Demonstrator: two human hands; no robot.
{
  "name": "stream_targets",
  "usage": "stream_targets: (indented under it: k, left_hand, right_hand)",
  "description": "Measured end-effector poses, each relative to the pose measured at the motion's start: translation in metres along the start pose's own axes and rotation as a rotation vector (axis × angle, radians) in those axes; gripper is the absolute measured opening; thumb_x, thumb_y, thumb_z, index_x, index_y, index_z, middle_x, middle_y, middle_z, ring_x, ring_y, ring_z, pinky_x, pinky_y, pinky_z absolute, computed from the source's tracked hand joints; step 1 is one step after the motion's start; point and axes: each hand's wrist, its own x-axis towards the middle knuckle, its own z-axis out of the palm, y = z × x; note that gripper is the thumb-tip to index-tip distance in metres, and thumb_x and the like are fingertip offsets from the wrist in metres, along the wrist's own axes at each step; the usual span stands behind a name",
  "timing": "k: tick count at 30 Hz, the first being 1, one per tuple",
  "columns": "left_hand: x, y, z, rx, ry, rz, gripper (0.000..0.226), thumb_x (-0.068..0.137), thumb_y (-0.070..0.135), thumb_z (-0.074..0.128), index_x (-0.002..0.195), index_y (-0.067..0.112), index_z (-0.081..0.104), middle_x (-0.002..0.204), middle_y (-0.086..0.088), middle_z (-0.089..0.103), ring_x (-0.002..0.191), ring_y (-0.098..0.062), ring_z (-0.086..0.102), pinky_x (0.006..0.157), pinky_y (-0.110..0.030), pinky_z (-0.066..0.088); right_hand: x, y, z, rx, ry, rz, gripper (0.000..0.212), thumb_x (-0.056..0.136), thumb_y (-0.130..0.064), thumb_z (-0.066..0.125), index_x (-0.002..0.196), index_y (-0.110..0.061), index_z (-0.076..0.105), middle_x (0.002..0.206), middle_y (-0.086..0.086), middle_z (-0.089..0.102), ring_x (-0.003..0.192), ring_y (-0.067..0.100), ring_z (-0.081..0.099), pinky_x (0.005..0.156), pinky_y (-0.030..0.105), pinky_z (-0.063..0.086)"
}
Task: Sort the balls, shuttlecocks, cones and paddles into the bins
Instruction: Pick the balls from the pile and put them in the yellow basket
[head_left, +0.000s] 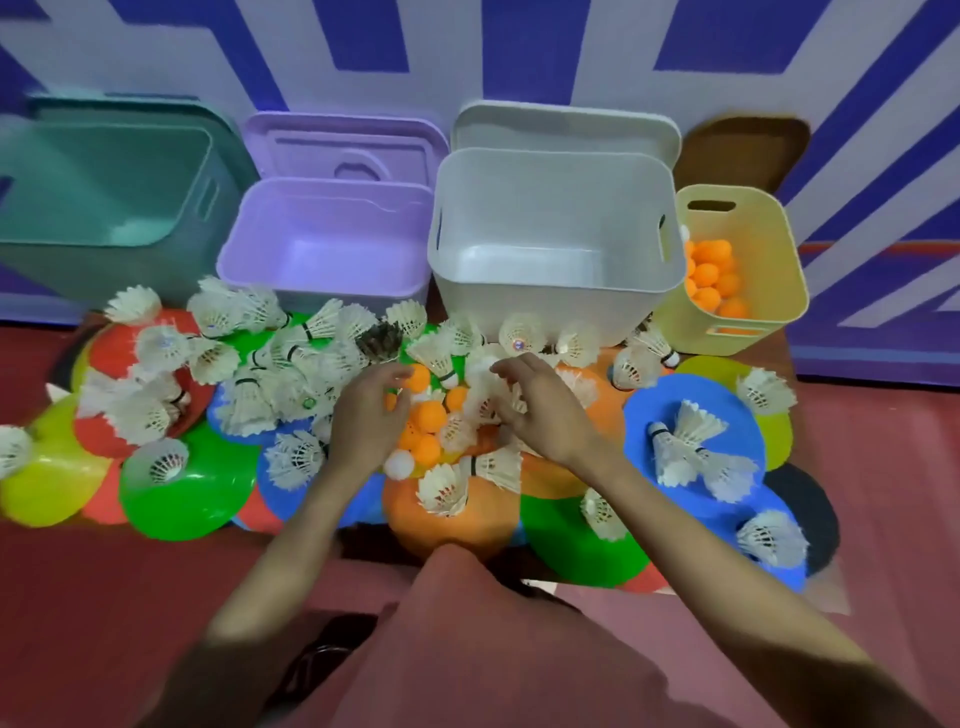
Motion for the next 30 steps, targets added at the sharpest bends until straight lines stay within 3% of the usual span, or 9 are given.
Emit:
stream_targets:
  k: [5, 13, 20, 26, 30]
  left_hand:
    - [0.005, -0.035, -0.027, 0.085, -0.254, 0.057, 0.043, 0.088, 0.006, 0.063, 0.130, 0.013, 0.055, 0.122, -0.006, 0.062, 0.113, -0.020, 0.056, 0.095, -0.036, 0.047]
    - [0.025, -0.046, -0.027, 0.328, -0.439, 0.190, 0.037, 0.085, 0.013, 0.068, 0.121, 0.017, 0.061, 0.127, -0.005, 0.058, 0.121, -0.023, 0.047, 0.100, -0.036, 0.039]
    - [0.031, -0.044, -0.027, 0.404, -0.484, 0.261, 0.040, 0.087, 0.017, 0.066, 0.126, 0.018, 0.058, 0.127, -0.003, 0.059, 0.120, -0.023, 0.046, 0.098, -0.035, 0.033]
    - [0.036, -0.034, -0.037, 0.380, -0.405, 0.326, 0.037, 0.086, 0.018, 0.068, 0.122, 0.015, 0.060, 0.124, -0.003, 0.059, 0.116, -0.022, 0.048, 0.096, -0.035, 0.037]
    - [0.045, -0.005, -0.028, 0.224, -0.334, 0.395, 0.034, 0.082, 0.014, 0.071, 0.115, 0.013, 0.063, 0.116, -0.002, 0.062, 0.111, -0.021, 0.051, 0.094, -0.035, 0.042]
  right_hand:
    - [0.018, -0.029, 0.027, -0.100, -0.199, -0.086, 0.051, 0.084, -0.016, 0.064, 0.133, -0.011, 0.048, 0.124, 0.012, 0.053, 0.116, 0.029, 0.048, 0.094, 0.040, 0.044]
    - [0.035, -0.045, 0.056, -0.385, -0.358, -0.125, 0.054, 0.083, -0.017, 0.063, 0.134, -0.011, 0.047, 0.121, 0.015, 0.053, 0.110, 0.035, 0.050, 0.089, 0.044, 0.044]
    - [0.037, -0.047, 0.056, -0.356, -0.303, -0.117, 0.049, 0.083, -0.016, 0.062, 0.130, -0.010, 0.049, 0.117, 0.016, 0.055, 0.105, 0.035, 0.053, 0.086, 0.042, 0.044]
    - [0.021, -0.028, 0.028, -0.162, -0.108, -0.061, 0.050, 0.083, -0.018, 0.066, 0.130, -0.010, 0.050, 0.121, 0.013, 0.055, 0.112, 0.032, 0.051, 0.091, 0.041, 0.044]
    - [0.000, 0.000, 0.000, -0.048, 0.051, 0.006, 0.046, 0.086, -0.020, 0.064, 0.129, -0.009, 0.050, 0.121, 0.011, 0.056, 0.110, 0.029, 0.054, 0.090, 0.034, 0.044]
